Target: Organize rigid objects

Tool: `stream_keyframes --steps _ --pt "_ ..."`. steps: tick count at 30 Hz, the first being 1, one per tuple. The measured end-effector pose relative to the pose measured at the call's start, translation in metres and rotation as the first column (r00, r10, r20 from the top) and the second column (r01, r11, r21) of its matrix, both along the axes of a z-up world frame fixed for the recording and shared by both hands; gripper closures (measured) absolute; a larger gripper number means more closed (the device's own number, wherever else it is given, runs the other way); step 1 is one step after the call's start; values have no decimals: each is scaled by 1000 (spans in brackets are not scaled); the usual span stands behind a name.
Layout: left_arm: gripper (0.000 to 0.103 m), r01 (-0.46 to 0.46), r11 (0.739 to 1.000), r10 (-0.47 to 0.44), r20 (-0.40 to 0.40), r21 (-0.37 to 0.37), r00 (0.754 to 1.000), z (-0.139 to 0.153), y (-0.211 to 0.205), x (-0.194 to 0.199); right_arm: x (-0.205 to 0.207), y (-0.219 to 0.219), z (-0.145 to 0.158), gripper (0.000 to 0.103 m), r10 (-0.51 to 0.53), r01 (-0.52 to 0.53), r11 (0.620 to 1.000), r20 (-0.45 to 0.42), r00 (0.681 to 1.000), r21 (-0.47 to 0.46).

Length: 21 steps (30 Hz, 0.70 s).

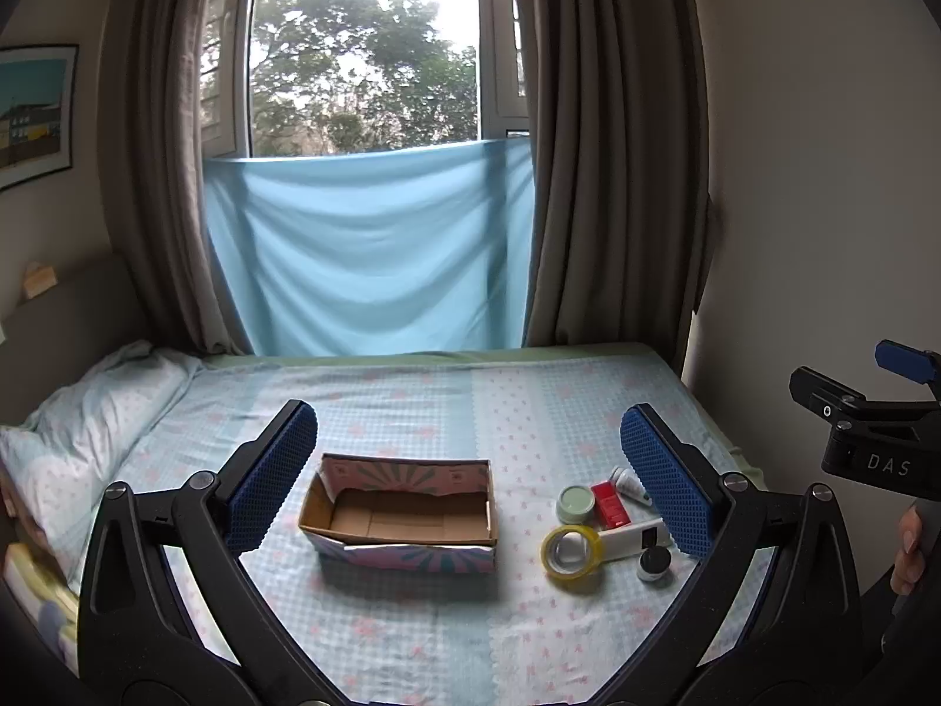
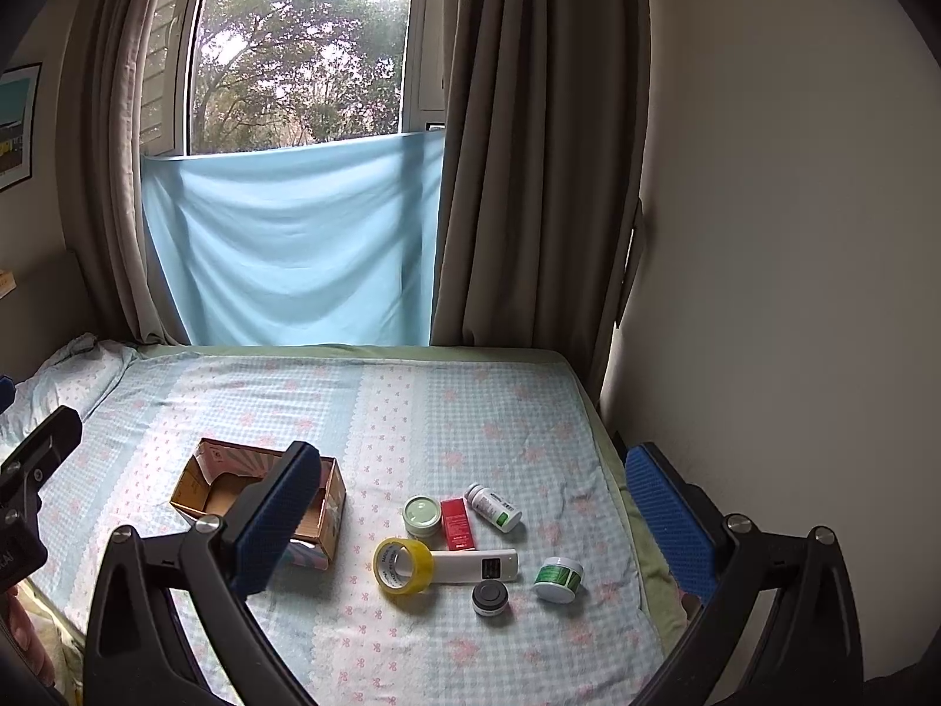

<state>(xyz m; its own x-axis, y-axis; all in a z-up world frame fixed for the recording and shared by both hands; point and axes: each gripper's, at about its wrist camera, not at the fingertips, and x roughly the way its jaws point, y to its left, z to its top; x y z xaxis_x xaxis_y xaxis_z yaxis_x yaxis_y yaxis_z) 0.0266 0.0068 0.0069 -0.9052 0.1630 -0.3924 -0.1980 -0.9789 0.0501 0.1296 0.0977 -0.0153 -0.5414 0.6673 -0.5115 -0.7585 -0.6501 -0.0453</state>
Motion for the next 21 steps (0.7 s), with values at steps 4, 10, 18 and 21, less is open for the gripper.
stream_keyframes --steps 4,10,18,21 --pt "0 13 1000 -13 0 2 1000 -1 1 1 1 -2 0 0 -1 1 1000 -1 1000 -1" --pt "0 34 999 -34 1 2 999 0 0 3 2 -4 0 0 -5 5 1000 -5 1000 0" --pt "0 73 997 -73 2 1 997 -2 3 5 3 -3 1 0 -7 7 1000 -7 1000 1" --pt "0 89 996 -89 0 0 996 -1 3 6 4 -2 3 0 -7 7 1000 -8 1000 2"
